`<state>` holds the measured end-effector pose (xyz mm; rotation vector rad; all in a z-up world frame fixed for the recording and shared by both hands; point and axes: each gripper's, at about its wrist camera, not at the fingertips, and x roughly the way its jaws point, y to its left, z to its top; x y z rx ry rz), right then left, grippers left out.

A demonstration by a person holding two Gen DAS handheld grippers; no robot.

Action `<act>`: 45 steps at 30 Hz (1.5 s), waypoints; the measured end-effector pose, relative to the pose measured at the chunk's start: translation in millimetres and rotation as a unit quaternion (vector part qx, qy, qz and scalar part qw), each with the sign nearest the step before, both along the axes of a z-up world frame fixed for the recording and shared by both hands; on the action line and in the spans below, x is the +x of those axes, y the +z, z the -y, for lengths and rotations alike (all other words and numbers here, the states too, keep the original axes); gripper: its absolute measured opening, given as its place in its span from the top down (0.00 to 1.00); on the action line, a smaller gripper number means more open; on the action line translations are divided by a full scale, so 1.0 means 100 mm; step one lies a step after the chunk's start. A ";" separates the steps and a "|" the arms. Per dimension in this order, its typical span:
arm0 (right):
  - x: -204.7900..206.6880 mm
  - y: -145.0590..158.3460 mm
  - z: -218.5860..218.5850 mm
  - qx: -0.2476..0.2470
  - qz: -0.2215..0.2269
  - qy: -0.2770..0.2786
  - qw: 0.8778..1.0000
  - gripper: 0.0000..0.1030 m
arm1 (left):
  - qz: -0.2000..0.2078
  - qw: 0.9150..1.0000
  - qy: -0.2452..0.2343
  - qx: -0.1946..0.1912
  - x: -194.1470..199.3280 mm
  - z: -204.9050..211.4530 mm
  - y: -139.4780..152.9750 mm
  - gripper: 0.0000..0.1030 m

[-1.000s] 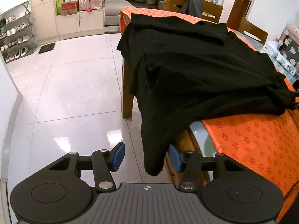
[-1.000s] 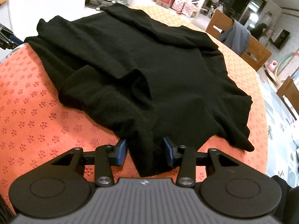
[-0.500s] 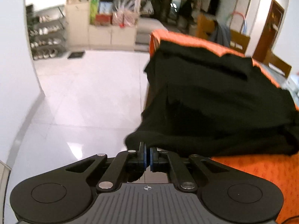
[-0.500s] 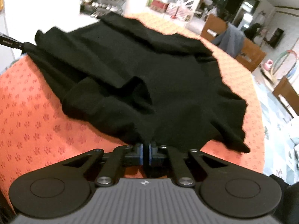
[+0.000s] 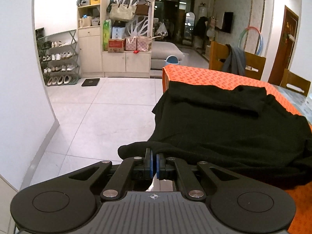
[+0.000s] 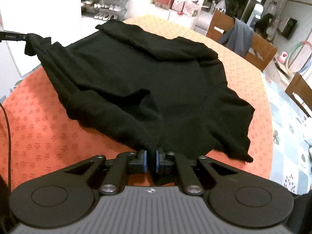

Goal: Fold clothes

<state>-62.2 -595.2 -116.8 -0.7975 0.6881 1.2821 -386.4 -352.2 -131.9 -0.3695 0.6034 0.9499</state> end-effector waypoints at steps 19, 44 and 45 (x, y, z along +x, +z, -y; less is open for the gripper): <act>0.35 0.36 -0.32 -0.012 -0.028 0.008 1.000 0.95 | -0.038 0.999 -0.016 -0.016 0.21 -0.34 0.13 0.95; 1.15 -0.26 -1.15 -0.088 -0.102 -0.064 0.989 0.95 | -0.097 0.993 -0.020 -0.065 0.83 -1.23 -0.43 0.95; 1.15 -0.22 -1.14 -0.083 -0.099 -0.066 0.989 0.95 | -0.087 0.994 -0.013 -0.060 0.80 -1.23 -0.36 0.95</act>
